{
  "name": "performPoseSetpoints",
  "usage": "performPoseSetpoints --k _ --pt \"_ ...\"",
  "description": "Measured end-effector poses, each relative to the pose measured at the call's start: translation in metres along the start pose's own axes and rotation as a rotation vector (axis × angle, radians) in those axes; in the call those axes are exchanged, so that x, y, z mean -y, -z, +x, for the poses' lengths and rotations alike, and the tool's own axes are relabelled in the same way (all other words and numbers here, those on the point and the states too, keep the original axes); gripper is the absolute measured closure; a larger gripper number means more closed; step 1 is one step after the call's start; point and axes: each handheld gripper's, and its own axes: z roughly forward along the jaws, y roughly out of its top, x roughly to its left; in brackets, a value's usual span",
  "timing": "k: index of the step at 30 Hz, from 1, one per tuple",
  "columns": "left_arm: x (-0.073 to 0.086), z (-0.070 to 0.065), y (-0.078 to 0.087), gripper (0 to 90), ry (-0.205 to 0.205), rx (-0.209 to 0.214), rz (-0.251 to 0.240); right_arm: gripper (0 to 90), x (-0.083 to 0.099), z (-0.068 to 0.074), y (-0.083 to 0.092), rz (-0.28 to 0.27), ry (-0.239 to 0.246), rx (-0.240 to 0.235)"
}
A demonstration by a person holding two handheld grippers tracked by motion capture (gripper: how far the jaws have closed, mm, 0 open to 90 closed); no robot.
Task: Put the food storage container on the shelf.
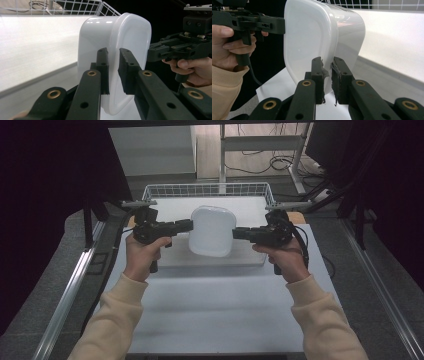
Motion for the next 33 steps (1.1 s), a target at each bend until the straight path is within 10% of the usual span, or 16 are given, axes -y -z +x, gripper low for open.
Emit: performPoseSetpoints --k 33 --pt "-0.061 0.037 -0.019 79.0 0.042 -0.006 -0.007 79.9 -0.077 -0.029 -0.019 0.032 -0.032 0.032"
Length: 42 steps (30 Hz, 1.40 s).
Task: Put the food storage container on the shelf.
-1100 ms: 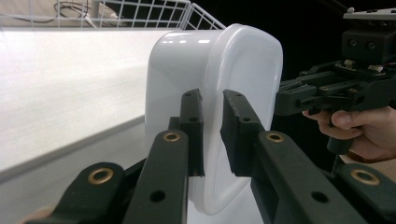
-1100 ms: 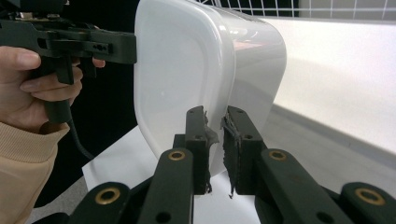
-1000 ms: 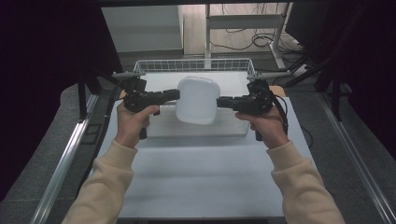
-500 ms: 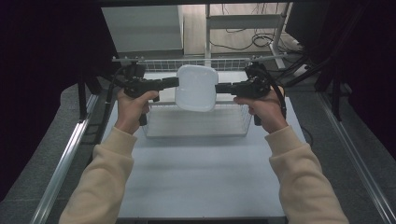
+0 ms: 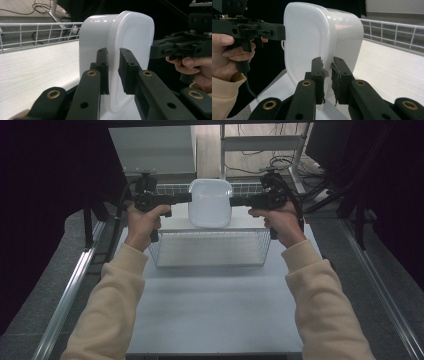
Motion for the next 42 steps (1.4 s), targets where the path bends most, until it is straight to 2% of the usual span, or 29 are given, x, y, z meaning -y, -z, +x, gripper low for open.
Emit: performPoseSetpoints --k 3,11,16,19,24,25,26,31,35,39,42 --pt "-0.002 0.004 -0.005 79.0 0.015 -0.005 0.006 79.7 -0.004 -0.004 -0.003 0.006 -0.011 0.005" --pt "-0.005 0.024 -0.025 78.8 0.078 -0.011 0.048 79.4 -0.008 -0.028 -0.018 0.032 -0.075 0.01" --pt "-0.009 0.031 -0.031 78.7 0.114 -0.005 0.042 79.4 -0.01 -0.04 -0.024 0.02 -0.138 -0.02" --pt "-0.011 0.033 -0.033 78.7 0.123 -0.008 0.04 79.4 -0.011 -0.043 -0.026 0.02 -0.148 -0.02" --pt "-0.017 0.039 -0.039 78.2 0.159 -0.007 0.04 77.9 -0.019 -0.051 -0.032 0.029 -0.219 -0.009" --pt "-0.018 0.041 -0.04 78.2 0.167 -0.007 0.042 77.9 -0.019 -0.051 -0.032 0.029 -0.219 -0.009" --pt "-0.02 0.045 -0.043 77.7 0.187 -0.002 0.05 76.9 -0.021 -0.056 -0.035 0.035 -0.252 -0.011" --pt "-0.022 0.056 -0.052 74.4 0.251 -0.008 0.076 72.7 -0.022 -0.07 -0.044 0.048 -0.354 -0.031" --pt "-0.022 0.064 -0.058 73.2 0.299 -0.002 0.073 70.8 -0.021 -0.078 -0.05 0.055 -0.425 -0.046" --pt "-0.019 0.07 -0.065 70.2 0.319 -0.005 0.101 67.4 -0.019 -0.085 -0.056 0.062 -0.486 -0.047" --pt "-0.018 0.071 -0.067 69.5 0.32 -0.002 0.092 66.6 -0.017 -0.09 -0.058 0.056 -0.502 -0.052"
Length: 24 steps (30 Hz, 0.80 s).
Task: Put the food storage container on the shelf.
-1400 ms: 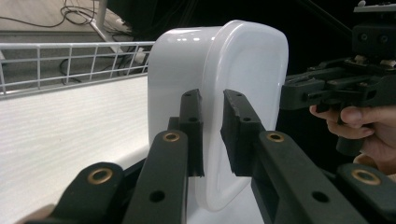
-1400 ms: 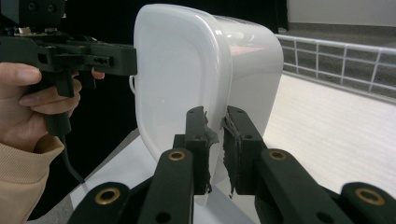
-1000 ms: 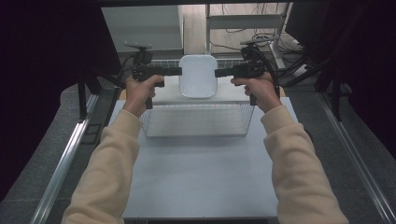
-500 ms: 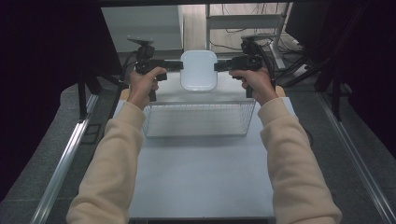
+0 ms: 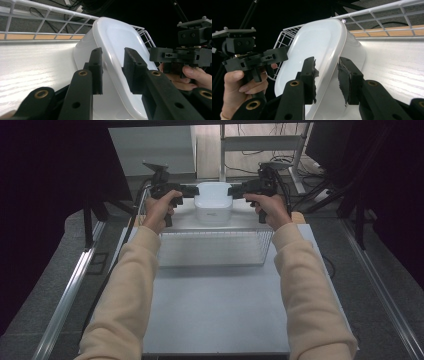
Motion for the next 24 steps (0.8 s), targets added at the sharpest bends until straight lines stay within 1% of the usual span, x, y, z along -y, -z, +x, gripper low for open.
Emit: performPoseSetpoints --k 4,5,6,7,8,9,10,12,13,14,15,16,18,19,21,22,23,24 --pt "0.001 -0.001 -0.001 67.8 -0.004 0.0 0.002 66.5 0.0 0.001 0.0 -0.004 -0.001 0.007" --pt "0.001 -0.001 -0.001 66.5 -0.003 0.002 0.004 65.8 0.001 0.001 0.0 -0.004 -0.001 0.009" --pt "0.002 -0.002 -0.002 64.2 -0.011 0.002 0.007 63.4 0.001 0.002 0.0 -0.004 0.002 0.012" --pt "0.002 -0.002 -0.002 60.4 -0.011 0.002 0.007 56.6 0.001 0.003 0.001 -0.007 0.01 0.02" --pt "0.003 -0.005 -0.002 54.6 -0.031 -0.026 -0.003 49.5 0.002 0.005 0.001 -0.019 0.023 0.03" --pt "0.004 -0.006 0.0 47.7 -0.044 -0.044 -0.016 43.3 0.003 0.008 0.002 -0.034 0.034 0.036" --pt "0.004 -0.008 0.003 42.4 -0.062 -0.053 -0.026 39.5 0.003 0.01 0.003 -0.052 0.052 0.034" --pt "0.005 -0.011 0.009 35.5 -0.101 -0.065 -0.031 35.3 0.005 0.017 0.008 -0.074 0.088 0.042" --pt "0.005 -0.011 0.009 33.0 -0.101 -0.065 -0.031 33.4 0.007 0.021 0.011 -0.081 0.117 0.049" --pt "0.008 -0.017 0.016 31.2 -0.153 -0.087 -0.036 31.6 0.008 0.024 0.014 -0.087 0.149 0.06" --pt "0.008 -0.017 0.016 30.1 -0.153 -0.087 -0.036 31.6 0.008 0.024 0.014 -0.087 0.149 0.06" --pt "0.013 -0.024 0.023 29.4 -0.197 -0.097 -0.05 29.8 0.012 0.03 0.021 -0.1 0.219 0.097" --pt "0.019 -0.026 0.03 28.7 -0.211 -0.078 -0.066 29.1 0.016 0.032 0.027 -0.11 0.265 0.111" --pt "0.019 -0.026 0.03 28.1 -0.211 -0.078 -0.066 28.9 0.018 0.033 0.029 -0.111 0.283 0.116" --pt "0.027 -0.026 0.039 27.6 -0.23 -0.082 -0.079 28.8 0.023 0.033 0.034 -0.117 0.315 0.118" --pt "0.03 -0.026 0.041 27.6 -0.235 -0.084 -0.08 28.8 0.026 0.033 0.037 -0.127 0.326 0.12" --pt "0.03 -0.026 0.041 27.6 -0.235 -0.084 -0.08 28.8 0.026 0.033 0.037 -0.127 0.326 0.12" --pt "0.036 -0.025 0.047 27.6 -0.248 -0.086 -0.084 28.7 0.03 0.034 0.042 -0.126 0.346 0.117"
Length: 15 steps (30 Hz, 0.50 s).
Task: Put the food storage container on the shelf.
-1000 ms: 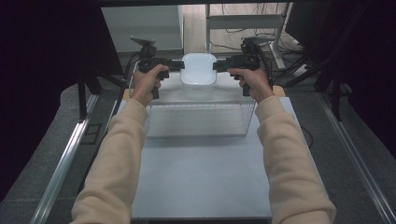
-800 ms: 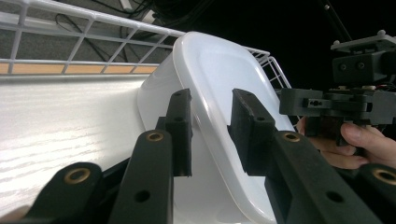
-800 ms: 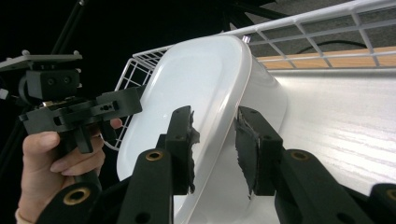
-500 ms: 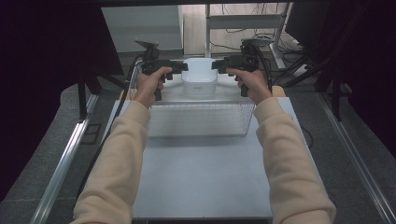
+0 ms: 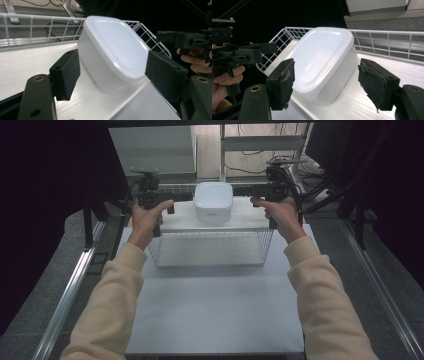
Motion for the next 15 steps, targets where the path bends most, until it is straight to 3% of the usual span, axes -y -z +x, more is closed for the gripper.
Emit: performPoseSetpoints --k 5,15 --pt "0.01 -0.003 0.013 27.8 -0.051 -0.013 -0.005 28.3 0.008 0.004 0.011 -0.021 0.067 -0.006" --pt "0.025 -0.012 0.029 28.3 -0.119 -0.034 -0.009 27.9 0.02 0.01 0.019 -0.005 0.136 0.004"
